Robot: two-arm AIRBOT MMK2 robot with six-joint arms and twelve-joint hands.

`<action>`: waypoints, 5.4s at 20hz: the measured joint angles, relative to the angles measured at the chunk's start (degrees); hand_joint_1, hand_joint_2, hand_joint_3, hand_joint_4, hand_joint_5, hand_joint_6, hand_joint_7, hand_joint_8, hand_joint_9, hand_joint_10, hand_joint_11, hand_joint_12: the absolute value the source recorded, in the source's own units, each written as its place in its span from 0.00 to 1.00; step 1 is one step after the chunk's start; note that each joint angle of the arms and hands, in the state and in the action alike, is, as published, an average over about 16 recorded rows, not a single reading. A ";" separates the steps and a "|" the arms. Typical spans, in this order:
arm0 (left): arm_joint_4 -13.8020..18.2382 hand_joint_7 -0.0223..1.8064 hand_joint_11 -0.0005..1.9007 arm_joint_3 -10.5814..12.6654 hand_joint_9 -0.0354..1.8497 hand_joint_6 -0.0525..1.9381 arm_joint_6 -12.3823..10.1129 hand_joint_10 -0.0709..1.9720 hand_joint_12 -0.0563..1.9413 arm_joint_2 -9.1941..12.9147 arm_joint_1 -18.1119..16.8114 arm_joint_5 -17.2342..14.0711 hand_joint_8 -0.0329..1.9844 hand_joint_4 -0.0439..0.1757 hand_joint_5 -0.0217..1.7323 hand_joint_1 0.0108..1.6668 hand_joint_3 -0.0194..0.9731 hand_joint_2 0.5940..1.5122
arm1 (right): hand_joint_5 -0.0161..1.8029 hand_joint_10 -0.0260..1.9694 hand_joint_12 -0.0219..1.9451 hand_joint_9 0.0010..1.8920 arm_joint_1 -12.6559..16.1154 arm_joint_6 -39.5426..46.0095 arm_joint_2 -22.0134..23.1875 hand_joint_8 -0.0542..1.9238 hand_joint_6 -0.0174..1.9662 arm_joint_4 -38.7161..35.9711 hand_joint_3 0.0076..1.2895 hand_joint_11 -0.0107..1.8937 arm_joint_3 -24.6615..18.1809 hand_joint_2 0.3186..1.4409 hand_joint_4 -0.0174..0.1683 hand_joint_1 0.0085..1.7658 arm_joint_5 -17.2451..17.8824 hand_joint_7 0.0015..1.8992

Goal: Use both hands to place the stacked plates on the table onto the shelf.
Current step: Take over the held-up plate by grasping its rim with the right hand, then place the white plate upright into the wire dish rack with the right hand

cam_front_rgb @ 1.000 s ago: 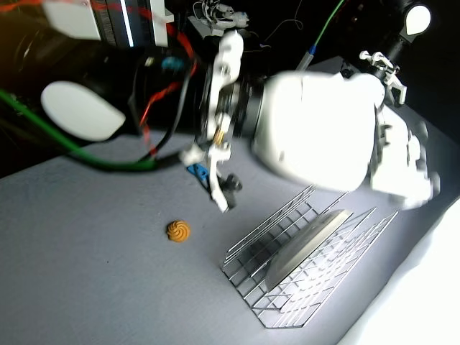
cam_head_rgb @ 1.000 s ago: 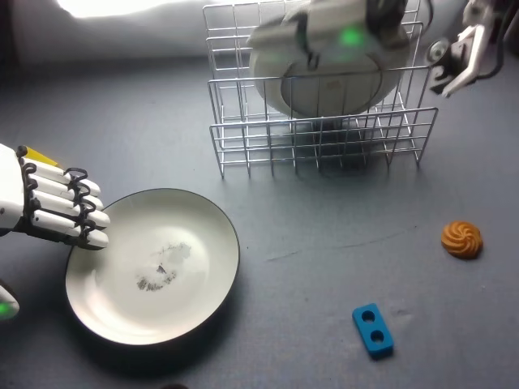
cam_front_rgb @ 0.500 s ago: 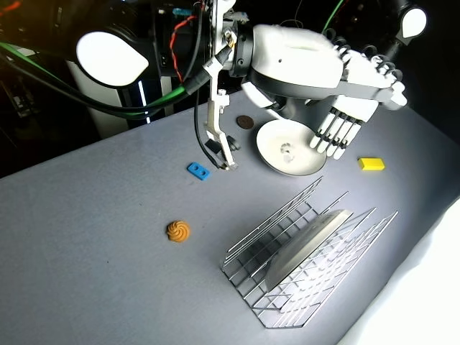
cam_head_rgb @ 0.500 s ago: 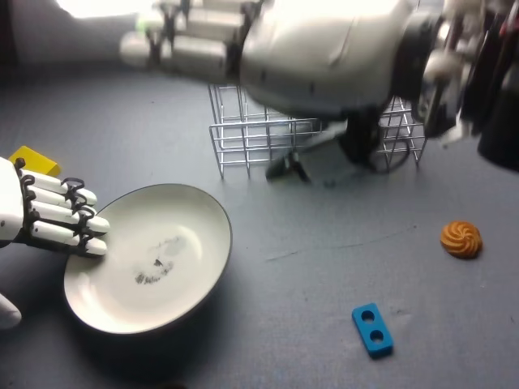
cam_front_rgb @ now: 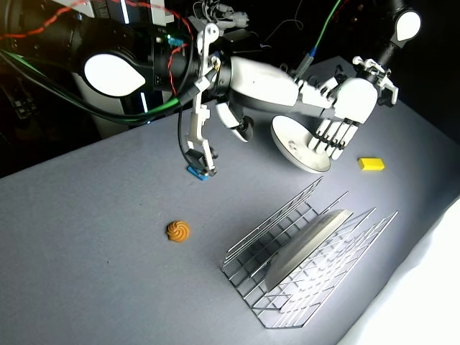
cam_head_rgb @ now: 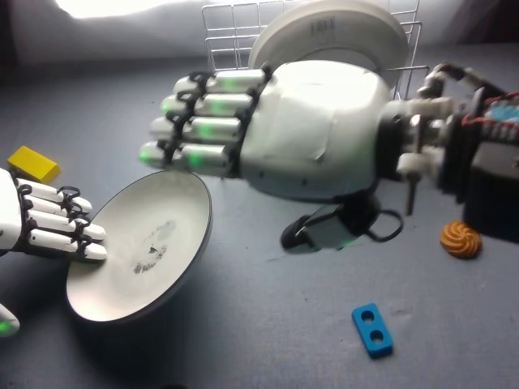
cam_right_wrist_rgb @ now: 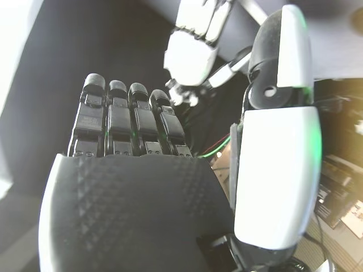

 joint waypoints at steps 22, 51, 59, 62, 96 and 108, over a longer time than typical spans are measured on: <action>-0.20 0.01 0.01 -0.35 0.07 0.02 -0.26 0.06 0.05 0.11 1.12 0.41 0.01 0.22 0.05 0.00 0.03 0.64 | 0.05 0.02 0.27 0.04 -6.75 -3.67 -23.88 0.03 0.03 2.62 0.00 0.01 21.52 0.55 0.10 0.56 1.98 0.03; 3.27 0.04 0.01 -1.19 0.05 0.02 -2.61 0.05 0.03 1.18 -6.48 -1.41 0.02 0.19 0.05 0.00 0.03 0.64 | 0.47 0.12 0.65 0.64 -5.24 -4.32 -22.91 0.30 0.37 2.39 0.00 0.42 18.88 0.65 0.07 0.61 5.34 0.54; 5.03 0.05 0.01 -1.88 0.05 0.03 -4.68 0.04 0.04 3.15 -16.27 -2.85 0.03 0.21 0.06 0.00 0.03 0.64 | 0.51 0.23 0.65 0.64 -3.45 -4.45 -14.97 0.44 0.43 3.83 0.00 0.46 9.75 0.63 0.07 0.65 4.38 0.57; 5.18 0.05 0.01 -1.94 0.05 0.03 -5.30 0.04 0.04 3.77 -18.91 -3.18 0.03 0.21 0.06 0.00 0.03 0.64 | 0.52 0.26 0.66 0.63 -1.83 -4.52 -10.69 0.46 0.45 5.77 0.00 0.45 5.54 0.63 0.07 0.66 3.70 0.57; 4.98 0.07 0.01 -1.62 0.07 0.03 -4.67 0.04 0.10 4.10 -21.80 -4.18 0.02 0.22 0.07 0.00 0.03 0.62 | 0.53 0.28 0.68 0.59 15.84 33.82 8.13 0.47 0.46 19.62 0.00 0.42 7.10 0.63 0.05 0.68 -10.69 0.57; 4.59 0.08 0.01 -1.62 0.07 0.03 -4.80 0.04 0.12 4.02 -22.58 -4.22 0.02 0.22 0.08 0.00 0.03 0.61 | 0.53 0.28 0.68 0.59 12.15 32.85 3.26 0.46 0.46 20.20 0.00 0.43 13.44 0.63 0.05 0.68 -7.32 0.57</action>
